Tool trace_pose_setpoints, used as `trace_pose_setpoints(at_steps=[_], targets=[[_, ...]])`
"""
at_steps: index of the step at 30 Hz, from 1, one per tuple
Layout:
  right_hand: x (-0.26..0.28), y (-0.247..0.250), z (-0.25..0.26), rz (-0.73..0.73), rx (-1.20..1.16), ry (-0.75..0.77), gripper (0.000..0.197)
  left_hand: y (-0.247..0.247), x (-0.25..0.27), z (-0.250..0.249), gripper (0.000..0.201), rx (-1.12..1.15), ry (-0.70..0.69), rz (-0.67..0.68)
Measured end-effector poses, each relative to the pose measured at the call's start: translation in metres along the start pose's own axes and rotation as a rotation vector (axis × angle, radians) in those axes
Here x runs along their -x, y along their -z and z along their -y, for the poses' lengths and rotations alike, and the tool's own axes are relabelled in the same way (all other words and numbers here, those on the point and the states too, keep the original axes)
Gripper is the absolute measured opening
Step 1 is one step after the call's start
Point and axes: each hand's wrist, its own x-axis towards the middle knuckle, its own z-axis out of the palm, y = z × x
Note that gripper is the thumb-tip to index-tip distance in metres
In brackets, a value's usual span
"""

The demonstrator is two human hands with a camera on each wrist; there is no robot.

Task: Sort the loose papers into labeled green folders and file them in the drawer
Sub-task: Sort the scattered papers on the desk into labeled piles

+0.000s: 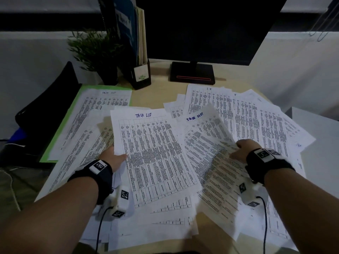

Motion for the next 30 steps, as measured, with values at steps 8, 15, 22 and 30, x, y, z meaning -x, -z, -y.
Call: trace_pose_setpoints(at_steps=[8, 15, 22, 30], targets=[[0.037, 0.084, 0.006, -0.567, -0.171, 0.081, 0.014, 0.002, 0.003, -0.004, 0.039, -0.007, 0.008, 0.005], [0.047, 0.115, 0.040, -0.616, -0.669, 0.222, 0.025, 0.002, 0.002, -0.002, 0.040, 0.080, 0.018, 0.042], [0.034, -0.012, 0.080, -0.098, -0.465, 0.115, 0.015, 0.010, 0.008, -0.002, 0.044, 0.250, 0.062, 0.081], [0.048, -0.063, 0.103, 0.142, -0.234, 0.147, 0.022, 0.002, 0.017, -0.013, 0.063, 0.220, -0.042, 0.109]])
